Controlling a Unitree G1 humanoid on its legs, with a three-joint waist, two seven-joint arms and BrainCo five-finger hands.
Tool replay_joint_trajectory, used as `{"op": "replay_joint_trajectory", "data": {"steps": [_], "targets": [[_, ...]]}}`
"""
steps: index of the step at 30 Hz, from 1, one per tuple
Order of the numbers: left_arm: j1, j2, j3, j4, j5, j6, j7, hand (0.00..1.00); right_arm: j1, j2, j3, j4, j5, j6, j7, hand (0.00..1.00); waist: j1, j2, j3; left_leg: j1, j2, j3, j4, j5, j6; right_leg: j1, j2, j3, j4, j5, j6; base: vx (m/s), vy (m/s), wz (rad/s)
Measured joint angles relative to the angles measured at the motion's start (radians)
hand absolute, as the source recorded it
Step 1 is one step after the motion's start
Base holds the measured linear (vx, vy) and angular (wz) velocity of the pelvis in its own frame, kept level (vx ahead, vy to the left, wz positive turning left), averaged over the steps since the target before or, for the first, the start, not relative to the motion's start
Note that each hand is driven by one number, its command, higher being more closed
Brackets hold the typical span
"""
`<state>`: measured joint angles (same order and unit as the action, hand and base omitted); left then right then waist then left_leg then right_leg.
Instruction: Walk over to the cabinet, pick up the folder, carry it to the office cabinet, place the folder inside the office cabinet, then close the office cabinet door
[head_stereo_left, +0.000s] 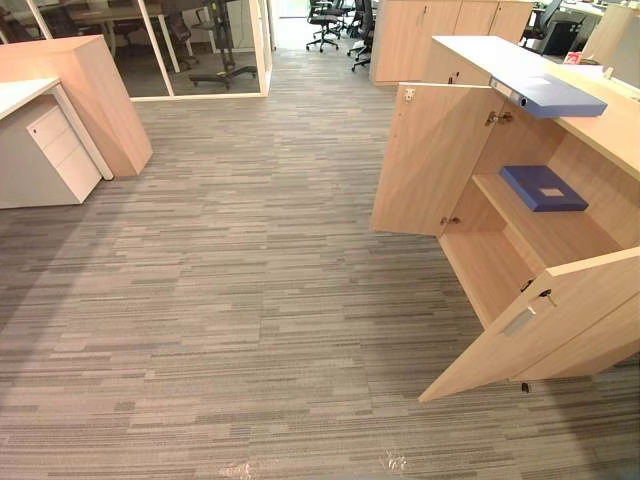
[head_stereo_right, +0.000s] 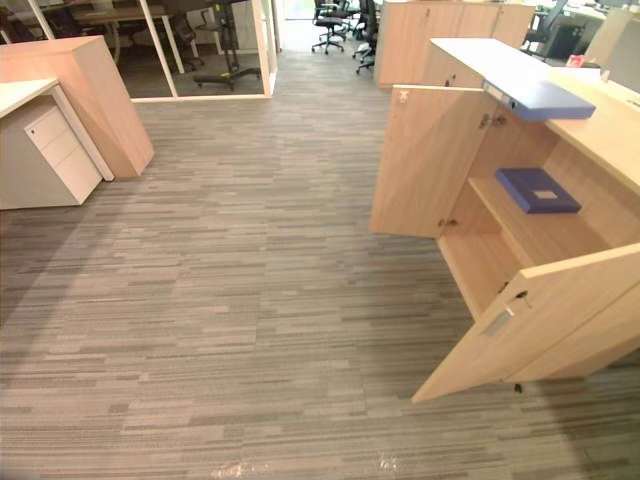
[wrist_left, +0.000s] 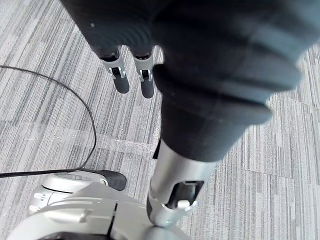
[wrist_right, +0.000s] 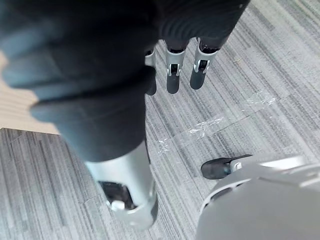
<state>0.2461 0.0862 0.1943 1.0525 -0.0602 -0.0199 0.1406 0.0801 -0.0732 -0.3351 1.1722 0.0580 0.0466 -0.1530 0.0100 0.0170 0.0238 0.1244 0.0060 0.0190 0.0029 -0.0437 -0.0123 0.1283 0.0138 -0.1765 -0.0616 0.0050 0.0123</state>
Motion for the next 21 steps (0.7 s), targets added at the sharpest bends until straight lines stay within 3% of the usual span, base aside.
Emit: {"op": "replay_joint_trajectory", "data": {"steps": [12,21], "targets": [[-0.007,-0.001,0.000,-0.001,-0.027,-0.021,-0.031,0.00,-0.056,0.035,0.004,0.000,0.000,-0.001,0.041,0.00,0.006,0.008,0.007,0.004,-0.001,0.001,-0.003,0.000,0.000,0.002,-0.001,0.000,-0.001,0.000,0.001,0.00,0.000,0.00],[-0.014,-0.002,-0.017,-0.005,0.055,-0.038,-0.004,0.00,-0.067,0.037,0.014,-0.001,-0.070,-0.001,0.023,0.00,0.007,0.008,0.019,0.016,-0.002,-0.005,-0.014,0.006,0.000,0.012,-0.002,-0.009,-0.001,0.000,0.001,0.00,0.003,0.01]]}}
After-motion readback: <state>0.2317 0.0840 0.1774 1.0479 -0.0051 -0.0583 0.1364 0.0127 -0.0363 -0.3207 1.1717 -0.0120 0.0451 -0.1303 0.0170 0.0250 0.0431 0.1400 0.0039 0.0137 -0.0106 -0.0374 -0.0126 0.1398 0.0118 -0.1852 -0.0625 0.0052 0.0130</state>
